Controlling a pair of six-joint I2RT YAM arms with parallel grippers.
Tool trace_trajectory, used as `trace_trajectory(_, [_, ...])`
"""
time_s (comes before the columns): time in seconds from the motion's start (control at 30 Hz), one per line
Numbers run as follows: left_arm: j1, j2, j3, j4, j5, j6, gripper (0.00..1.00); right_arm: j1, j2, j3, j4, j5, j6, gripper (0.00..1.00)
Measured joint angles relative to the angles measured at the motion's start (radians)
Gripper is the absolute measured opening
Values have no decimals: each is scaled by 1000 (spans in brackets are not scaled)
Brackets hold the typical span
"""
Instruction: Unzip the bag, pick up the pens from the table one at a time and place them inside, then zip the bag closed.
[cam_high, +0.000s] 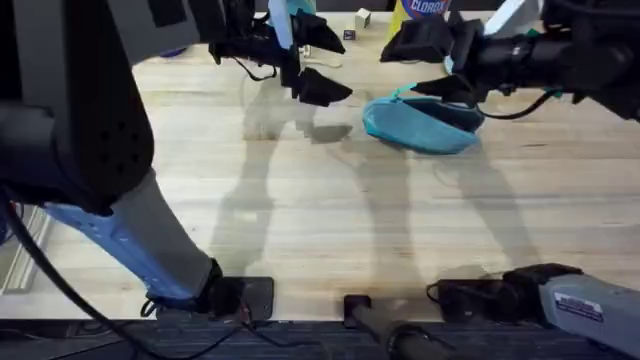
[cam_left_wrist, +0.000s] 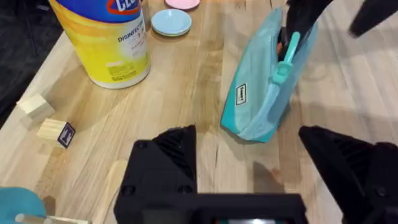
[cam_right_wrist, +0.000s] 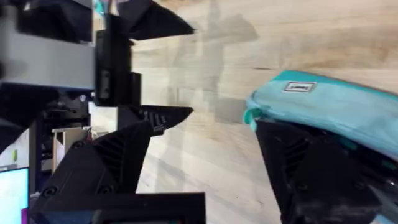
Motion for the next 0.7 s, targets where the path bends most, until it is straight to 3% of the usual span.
trace_trajectory(0.7, [0, 0, 0, 0, -4, 0, 993, 0, -263, 0, -10, -76, -184, 996])
